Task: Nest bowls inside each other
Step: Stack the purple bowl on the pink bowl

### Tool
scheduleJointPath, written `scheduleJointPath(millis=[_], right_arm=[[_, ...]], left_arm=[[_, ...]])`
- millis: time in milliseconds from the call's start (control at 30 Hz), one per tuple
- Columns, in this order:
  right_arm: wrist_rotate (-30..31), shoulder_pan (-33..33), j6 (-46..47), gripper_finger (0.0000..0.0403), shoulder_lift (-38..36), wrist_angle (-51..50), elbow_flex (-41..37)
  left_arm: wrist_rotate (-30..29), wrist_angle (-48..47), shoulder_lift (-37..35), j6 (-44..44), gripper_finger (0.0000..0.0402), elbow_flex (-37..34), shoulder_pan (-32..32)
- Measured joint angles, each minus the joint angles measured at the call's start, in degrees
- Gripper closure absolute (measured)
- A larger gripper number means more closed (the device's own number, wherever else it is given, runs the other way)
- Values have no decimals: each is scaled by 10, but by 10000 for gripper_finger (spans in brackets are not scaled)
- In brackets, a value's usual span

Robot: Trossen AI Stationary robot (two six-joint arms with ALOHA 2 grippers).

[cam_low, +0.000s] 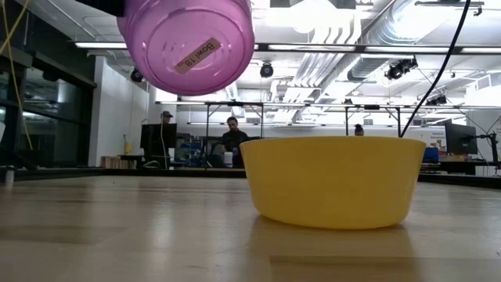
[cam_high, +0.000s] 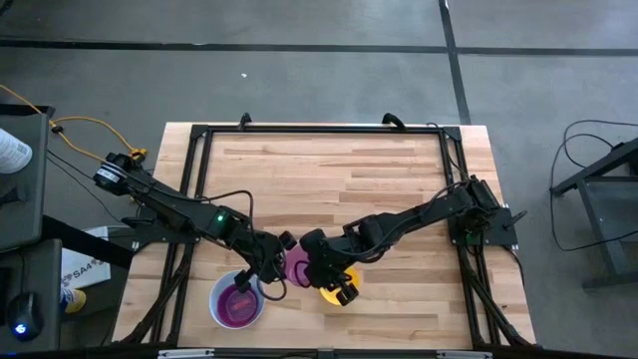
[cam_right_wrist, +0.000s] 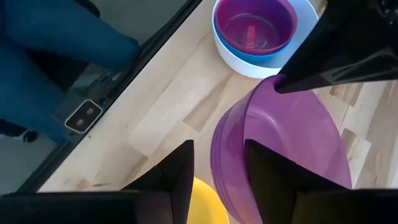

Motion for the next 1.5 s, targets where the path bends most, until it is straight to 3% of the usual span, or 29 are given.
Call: scheduleJointPath(millis=[833,1500], right_arm=[[2,-3,162,269,0,23,0],[-18,-3,189,269,0,16,0]], left_arm=[[-13,-11,0,-52,401,0,0],[-19,-63,1,-101,401,-1,-35]])
